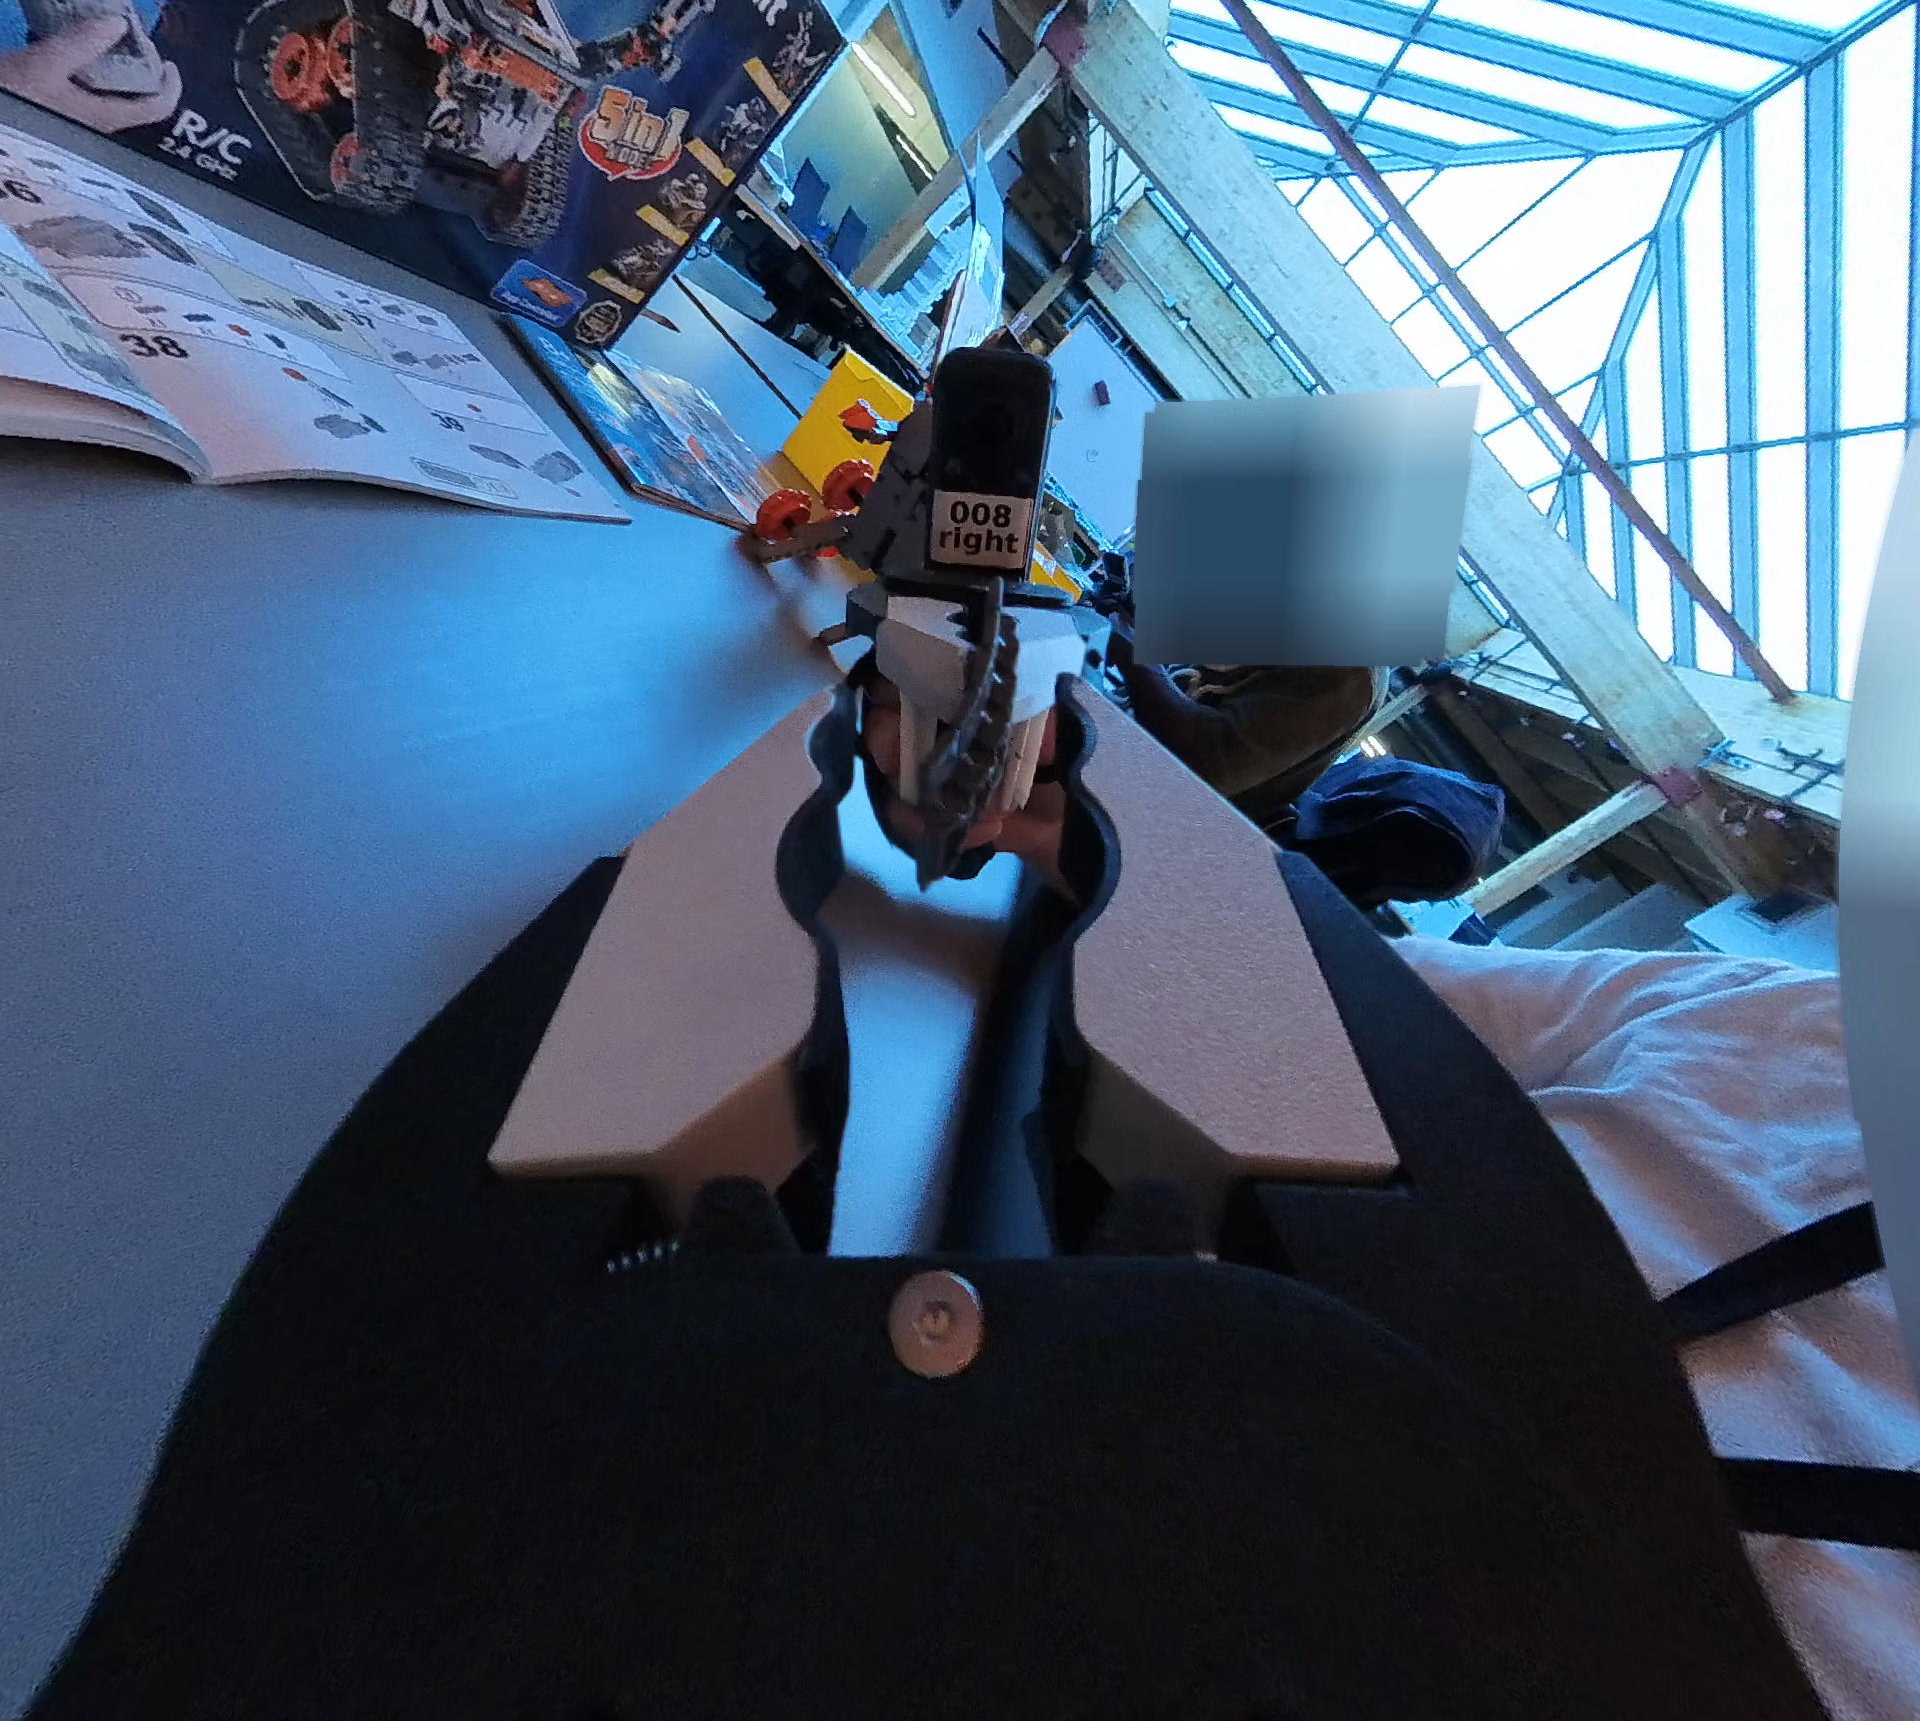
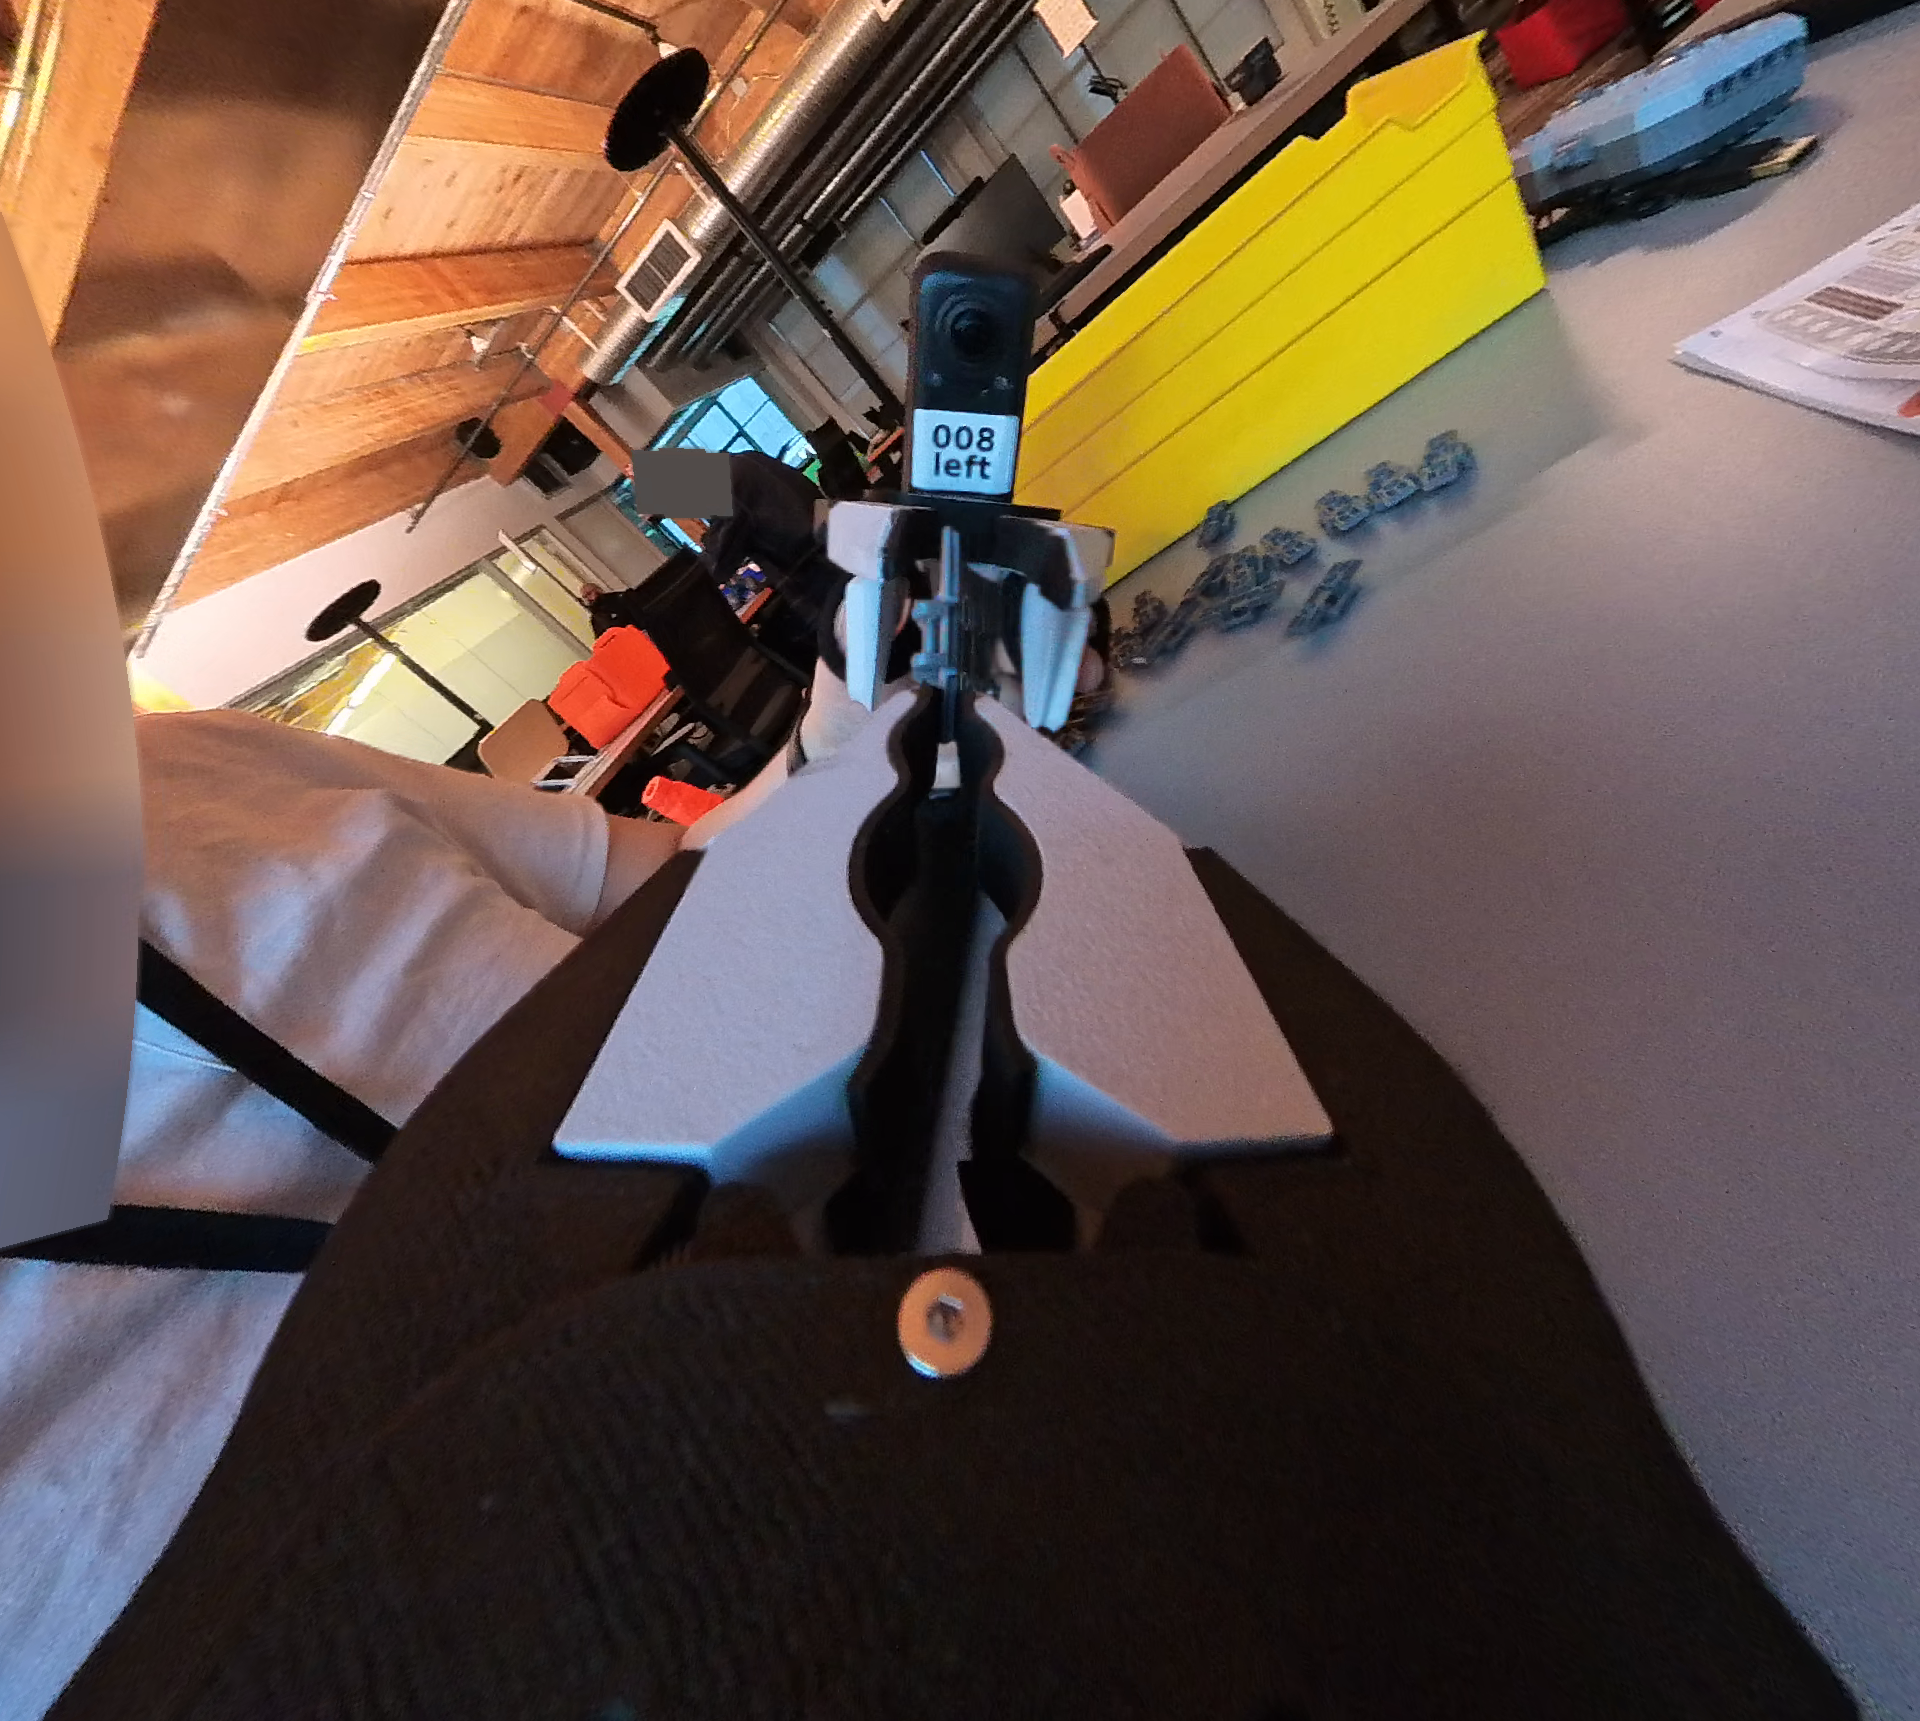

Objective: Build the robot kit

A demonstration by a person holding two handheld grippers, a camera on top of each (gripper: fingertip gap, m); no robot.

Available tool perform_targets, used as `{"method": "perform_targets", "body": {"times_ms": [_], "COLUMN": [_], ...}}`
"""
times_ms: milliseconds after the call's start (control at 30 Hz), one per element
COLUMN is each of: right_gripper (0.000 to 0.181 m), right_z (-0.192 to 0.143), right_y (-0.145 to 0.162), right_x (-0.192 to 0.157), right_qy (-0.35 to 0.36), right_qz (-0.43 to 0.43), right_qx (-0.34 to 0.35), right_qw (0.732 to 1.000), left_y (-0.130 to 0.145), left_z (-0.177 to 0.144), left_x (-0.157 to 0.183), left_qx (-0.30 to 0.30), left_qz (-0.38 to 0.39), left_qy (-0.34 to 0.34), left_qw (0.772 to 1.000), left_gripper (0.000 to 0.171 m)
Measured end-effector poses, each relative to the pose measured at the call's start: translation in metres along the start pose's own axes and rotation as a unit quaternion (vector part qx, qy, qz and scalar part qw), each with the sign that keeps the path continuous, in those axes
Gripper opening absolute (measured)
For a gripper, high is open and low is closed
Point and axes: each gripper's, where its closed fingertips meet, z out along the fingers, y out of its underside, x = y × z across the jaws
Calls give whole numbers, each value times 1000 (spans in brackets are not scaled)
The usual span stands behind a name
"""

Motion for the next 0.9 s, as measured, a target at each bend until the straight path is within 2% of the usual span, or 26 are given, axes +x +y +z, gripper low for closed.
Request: {"method": "perform_targets", "body": {"times_ms": [133, 233, 333, 400, 533, 633, 733, 800, 900], "right_gripper": [0, 0, 0, 3, 14, 13, 13, 13, 13], "right_z": [12, 20, 25, 25, 17, 5, -1, -1, 8], "right_y": [-4, -5, -6, -3, 1, -7, -13, -6, 6], "right_x": [-5, 8, 8, 10, 10, 15, 20, 28, 21], "right_qy": [-6, 26, 15, 19, 29, 50, 55, 71, 39], "right_qz": [-10, 0, 25, 31, -1, -21, 8, 32, 55], "right_qx": [14, 24, 40, 30, -11, 2, 22, 9, -19], "right_qw": [1000, 999, 999, 999, 1000, 999, 998, 997, 998], "left_y": [1, 7, 3, 2, 5, 14, 27, 35, 41], "left_z": [6, 11, 7, 4, -1, 0, 6, 9, 13], "left_x": [8, 6, -2, -4, -11, -13, -14, -17, -17], "left_qx": [0, -18, -8, -6, -14, -39, -75, -98, -118], "left_qz": [-63, -105, -68, -62, -79, -60, -40, -11, 4], "left_qy": [51, 60, 25, 17, 3, -11, -25, -47, -54], "left_qw": [997, 993, 997, 998, 997, 997, 996, 994, 992], "left_gripper": [46, 30, 11, 6, 6, 6, 6, 6, 6]}}
